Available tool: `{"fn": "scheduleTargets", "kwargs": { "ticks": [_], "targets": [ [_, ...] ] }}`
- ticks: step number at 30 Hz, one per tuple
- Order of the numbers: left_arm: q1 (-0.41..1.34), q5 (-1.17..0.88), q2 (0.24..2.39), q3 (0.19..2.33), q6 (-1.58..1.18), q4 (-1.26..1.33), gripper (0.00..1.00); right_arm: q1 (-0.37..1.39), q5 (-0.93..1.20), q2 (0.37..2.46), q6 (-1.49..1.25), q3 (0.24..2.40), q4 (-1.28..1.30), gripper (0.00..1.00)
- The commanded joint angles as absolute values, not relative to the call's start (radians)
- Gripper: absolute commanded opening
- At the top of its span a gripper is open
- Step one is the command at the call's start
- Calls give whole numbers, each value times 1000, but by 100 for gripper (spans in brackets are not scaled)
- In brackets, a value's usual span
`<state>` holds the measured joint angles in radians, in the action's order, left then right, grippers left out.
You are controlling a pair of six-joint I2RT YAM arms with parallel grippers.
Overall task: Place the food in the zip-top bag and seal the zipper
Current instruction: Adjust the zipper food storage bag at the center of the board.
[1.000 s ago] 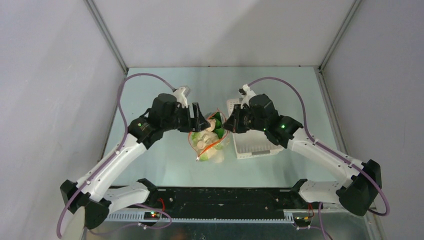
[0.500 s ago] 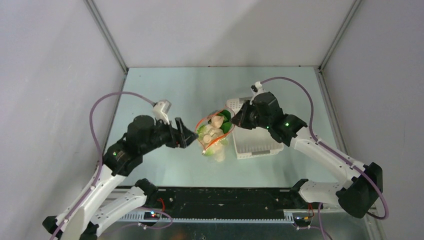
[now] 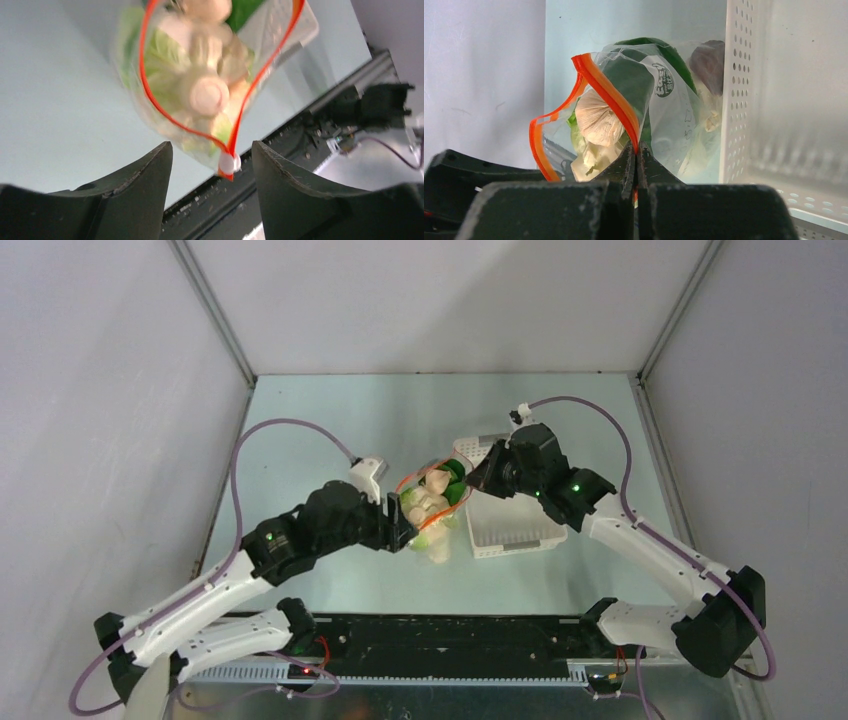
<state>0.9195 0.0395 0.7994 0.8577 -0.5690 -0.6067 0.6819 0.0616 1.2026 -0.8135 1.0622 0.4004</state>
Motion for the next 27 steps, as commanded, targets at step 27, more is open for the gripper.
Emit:
{"fn": "scheduleTargets", "kwargs": {
  "ticks": [27],
  "targets": [
    [927, 258, 1215, 1053, -655, -779, 69, 708, 6, 1091, -814, 1001, 330, 0]
  ]
}}
